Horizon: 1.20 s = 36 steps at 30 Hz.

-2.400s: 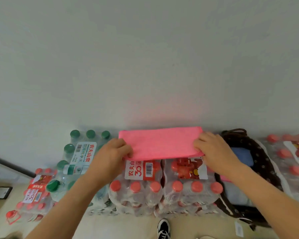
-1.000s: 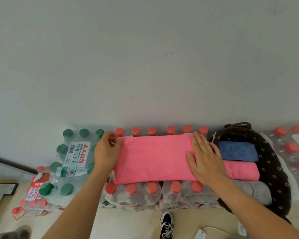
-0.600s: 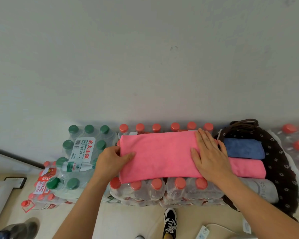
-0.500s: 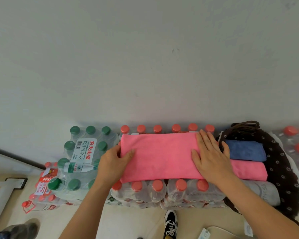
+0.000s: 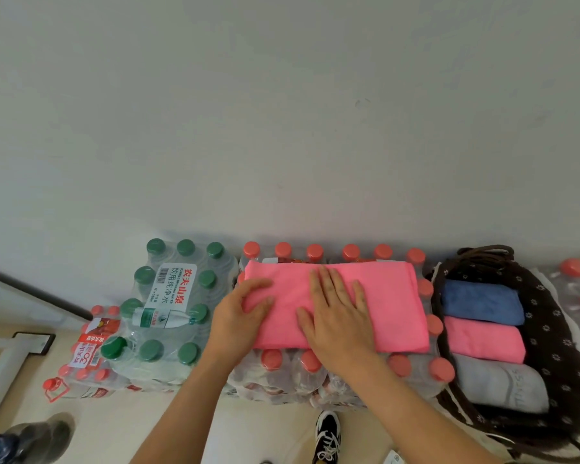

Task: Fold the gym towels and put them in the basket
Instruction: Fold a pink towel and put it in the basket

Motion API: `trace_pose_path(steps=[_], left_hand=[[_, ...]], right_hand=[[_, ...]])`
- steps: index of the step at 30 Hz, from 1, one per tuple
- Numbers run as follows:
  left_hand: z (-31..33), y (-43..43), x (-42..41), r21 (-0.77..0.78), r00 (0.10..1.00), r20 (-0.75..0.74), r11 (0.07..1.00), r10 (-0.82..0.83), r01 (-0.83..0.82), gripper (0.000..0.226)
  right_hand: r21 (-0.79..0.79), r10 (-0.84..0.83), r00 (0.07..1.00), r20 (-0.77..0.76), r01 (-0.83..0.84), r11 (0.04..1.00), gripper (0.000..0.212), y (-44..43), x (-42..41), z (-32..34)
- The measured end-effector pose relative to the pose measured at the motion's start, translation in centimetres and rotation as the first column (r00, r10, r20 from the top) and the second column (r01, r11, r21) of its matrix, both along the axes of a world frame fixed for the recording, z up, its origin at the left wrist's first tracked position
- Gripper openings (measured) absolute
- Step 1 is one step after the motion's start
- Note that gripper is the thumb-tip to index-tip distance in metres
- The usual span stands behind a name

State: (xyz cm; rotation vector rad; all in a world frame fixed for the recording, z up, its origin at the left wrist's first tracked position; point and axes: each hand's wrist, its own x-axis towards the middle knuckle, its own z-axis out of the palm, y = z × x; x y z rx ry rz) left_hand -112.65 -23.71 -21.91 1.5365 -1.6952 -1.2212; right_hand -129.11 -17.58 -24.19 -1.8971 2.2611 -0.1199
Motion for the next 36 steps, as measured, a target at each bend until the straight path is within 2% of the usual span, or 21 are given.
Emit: trace_pose_path(steps=[2,4,6,7,9,10,12,13,14,16,18,19,22,26,28,29,30,32,33,34,36], left_hand=[[0.7,-0.2,-0.4,0.032,1.0,-0.031,0.999,0.005,-0.004,0.032],[1.9,-0.4,-1.1,0.032,0.999,-0.041,0.999,0.009,-0.008,0.039],[3.5,-0.3,-2.4,0.013,0.999,-0.047,1.0,0.002,-0.001,0.051],[4.4,-0.2,-3.2,0.001,0.999,-0.052,1.0,-0.009,0.009,0.056],[5.6,0.1,-5.2,-0.036,0.997,-0.064,0.998,-0.05,0.048,0.063],[6.2,0.5,-6.3,-0.055,0.994,-0.07,0.996,-0.08,0.077,0.066],[7.0,1.6,-8.8,-0.095,0.984,-0.051,0.981,-0.172,0.167,0.072],[7.2,2.2,-10.0,-0.117,0.972,-0.02,0.966,-0.236,0.232,0.076],[7.1,3.0,-11.1,-0.141,0.952,0.018,0.942,-0.305,0.304,0.08],[6.4,4.4,-12.8,-0.172,0.899,0.099,0.882,-0.427,0.439,0.085],[5.5,5.7,-13.5,-0.194,0.849,0.182,0.829,-0.495,0.525,0.084],[5.0,6.2,-13.6,-0.239,0.826,0.256,0.795,-0.502,0.557,0.081],[3.5,7.4,-13.3,-0.371,0.743,0.521,0.672,-0.421,0.641,0.082],[2.5,7.3,-12.7,-0.415,0.776,0.536,0.698,-0.331,0.584,0.072],[2.0,6.8,-12.2,-0.371,0.76,0.567,0.724,-0.319,0.581,0.078],[1.8,6.6,-12.0,-0.318,0.734,0.586,0.737,-0.343,0.597,0.084],[1.6,6.4,-11.8,-0.264,0.711,0.595,0.745,-0.374,0.613,0.09],[1.3,6.3,-11.6,-0.181,0.665,0.611,0.743,-0.429,0.645,0.094],[1.3,6.2,-11.6,-0.16,0.642,0.629,0.734,-0.439,0.66,0.094],[1.3,6.1,-11.6,-0.153,0.622,0.651,0.727,-0.436,0.67,0.094],[1.4,6.1,-11.7,-0.142,0.586,0.691,0.716,-0.423,0.684,0.093]], right_hand=[[-0.003,-0.004,0.999,0.035,0.004,1.0,0.071,-0.2,-0.1,0.2],[-0.018,-0.014,0.99,0.143,0.017,1.0,0.078,-0.3,-0.4,0.9],[-0.036,-0.081,0.9,0.429,0.106,0.994,0.074,-0.3,-1.1,2.4],[-0.019,-0.138,0.777,0.614,0.19,0.982,0.067,-0.2,-1.5,3.4],[0.086,-0.218,0.39,0.895,0.327,0.941,0.049,-0.1,-1.9,5.7],[0.165,-0.231,0.164,0.959,0.339,0.926,0.041,-0.1,-2.2,6.8],[0.328,-0.265,-0.256,0.93,0.247,0.912,0.036,0.0,-3.1,7.9],[0.389,-0.284,-0.403,0.87,0.207,0.898,0.038,0.0,-3.7,8.3],[0.427,-0.281,-0.5,0.819,0.205,0.88,0.038,0.0,-4.4,8.5],[0.511,-0.279,-0.581,0.764,0.282,0.812,0.031,0.2,-5.8,8.3],[0.578,-0.308,-0.585,0.75,0.354,0.736,0.019,0.7,-7.2,7.5],[0.591,-0.325,-0.571,0.754,0.371,0.717,0.022,0.9,-7.9,7.1],[0.578,-0.345,-0.514,0.786,0.412,0.704,0.014,1.3,-9.3,6.5],[0.46,-0.255,-0.431,0.865,0.48,0.747,0.019,1.8,-9.8,6.0],[0.404,-0.227,-0.381,0.896,0.489,0.773,0.026,2.2,-10.1,5.7],[0.364,-0.228,-0.316,0.921,0.489,0.793,0.031,2.4,-10.4,5.4],[0.314,-0.253,-0.189,0.949,0.491,0.812,0.038,2.7,-10.9,5.1],[0.189,-0.331,0.207,0.921,0.504,0.843,0.044,3.0,-11.9,4.6],[0.136,-0.356,0.366,0.86,0.507,0.851,0.043,3.2,-12.2,4.5],[0.101,-0.376,0.464,0.803,0.515,0.851,0.041,3.4,-12.5,4.2],[0.052,-0.392,0.55,0.737,0.533,0.844,0.032,3.6,-12.6,3.7]])
